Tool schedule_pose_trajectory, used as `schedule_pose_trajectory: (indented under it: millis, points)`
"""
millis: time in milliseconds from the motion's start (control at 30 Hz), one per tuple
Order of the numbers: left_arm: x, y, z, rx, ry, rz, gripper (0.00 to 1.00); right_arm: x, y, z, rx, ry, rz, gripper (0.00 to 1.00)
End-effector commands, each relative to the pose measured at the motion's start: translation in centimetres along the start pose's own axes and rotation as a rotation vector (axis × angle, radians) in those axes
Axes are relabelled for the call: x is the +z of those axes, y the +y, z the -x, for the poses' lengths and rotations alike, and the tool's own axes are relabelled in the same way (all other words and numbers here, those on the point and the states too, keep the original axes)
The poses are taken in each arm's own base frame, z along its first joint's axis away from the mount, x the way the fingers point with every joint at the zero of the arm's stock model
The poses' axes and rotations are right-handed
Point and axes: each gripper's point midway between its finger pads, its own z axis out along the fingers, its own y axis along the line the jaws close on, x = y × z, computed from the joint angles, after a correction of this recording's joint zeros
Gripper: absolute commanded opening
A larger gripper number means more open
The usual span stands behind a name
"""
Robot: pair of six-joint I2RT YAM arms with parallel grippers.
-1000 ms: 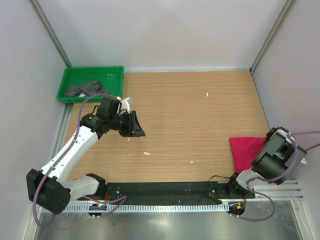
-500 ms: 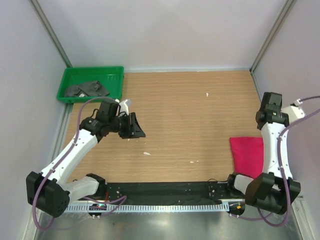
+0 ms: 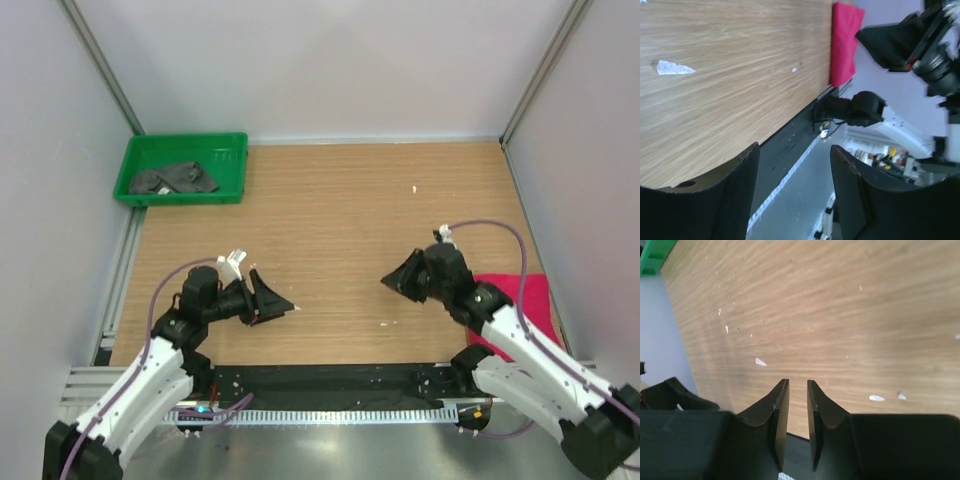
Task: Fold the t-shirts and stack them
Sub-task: Reset both grippers
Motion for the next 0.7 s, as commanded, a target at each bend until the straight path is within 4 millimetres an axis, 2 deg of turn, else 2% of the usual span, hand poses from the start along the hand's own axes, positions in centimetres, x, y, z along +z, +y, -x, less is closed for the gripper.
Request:
schedule_pose_trajectory:
  millis: [0, 33, 67, 100, 133, 167, 200, 233, 367, 433, 500, 533, 567, 633, 667]
  points:
    - [-1.1, -3.6, 0.3, -0.054, -0.082, -0.229, 0.61, -1.4, 1.4, -1.6, 0.120, -0.012, 0.209, 0.28]
    - [-1.4, -3.9, 0.4, -0.057, -0.106, -0.265, 0.63, -3.2, 2.6, -1.5, 0.155, -0.037, 0.319, 0.31]
    - [-1.2, -2.7, -0.3, -0.128, -0.097, -0.264, 0.65, -3.5, 2.2, -2.0, 0.171, -0.037, 0.344, 0.35]
    - [-1.8, -3.3, -0.5, -0.110, -0.119, -0.315, 0.66, -2.9, 0.8, -3.0, 0.190, -0.022, 0.339, 0.68]
    - [-2.0, -3.3, -0.6, -0.123, -0.125, -0.336, 0.68, -3.4, 0.9, -3.4, 0.206, -0.016, 0.380, 0.99]
    - [-1.8, -2.5, -1.1, -0.172, -0.117, -0.341, 0.70, -3.9, 0.5, -3.9, 0.212, -0.022, 0.423, 1.00]
    - [-2.4, -3.1, -1.3, -0.160, -0.130, -0.388, 0.70, -4.2, 0.3, -4.1, 0.218, -0.022, 0.437, 1.00]
    - [-2.1, -2.2, -1.6, -0.183, -0.126, -0.392, 0.73, -4.1, -0.3, -4.6, 0.223, -0.011, 0.430, 1.00]
    - [-2.5, -2.3, -2.4, -0.208, -0.100, -0.429, 0.78, -3.8, -1.2, -6.6, 0.239, 0.047, 0.480, 1.00]
    - [-2.7, -2.9, -2.3, -0.206, -0.095, -0.459, 0.79, -4.2, -0.8, -6.7, 0.238, 0.050, 0.535, 1.00]
    - [-3.1, -3.6, -1.8, -0.206, -0.121, -0.492, 0.82, -3.6, -1.2, -7.8, 0.229, 0.092, 0.539, 1.00]
    - [-3.7, -4.4, -1.6, -0.198, -0.139, -0.532, 0.87, -3.8, -0.6, -7.8, 0.217, 0.096, 0.585, 1.00]
    - [-4.0, -4.9, -1.5, -0.193, -0.142, -0.556, 0.87, -3.3, -0.8, -8.3, 0.213, 0.114, 0.599, 1.00]
    - [-5.2, -6.7, -1.2, -0.188, -0.154, -0.644, 0.90, -4.4, 0.9, -8.4, 0.197, 0.130, 0.734, 1.00]
    - [-5.9, -7.5, -1.0, -0.200, -0.166, -0.687, 0.92, -4.1, 0.9, -8.7, 0.203, 0.137, 0.769, 1.00]
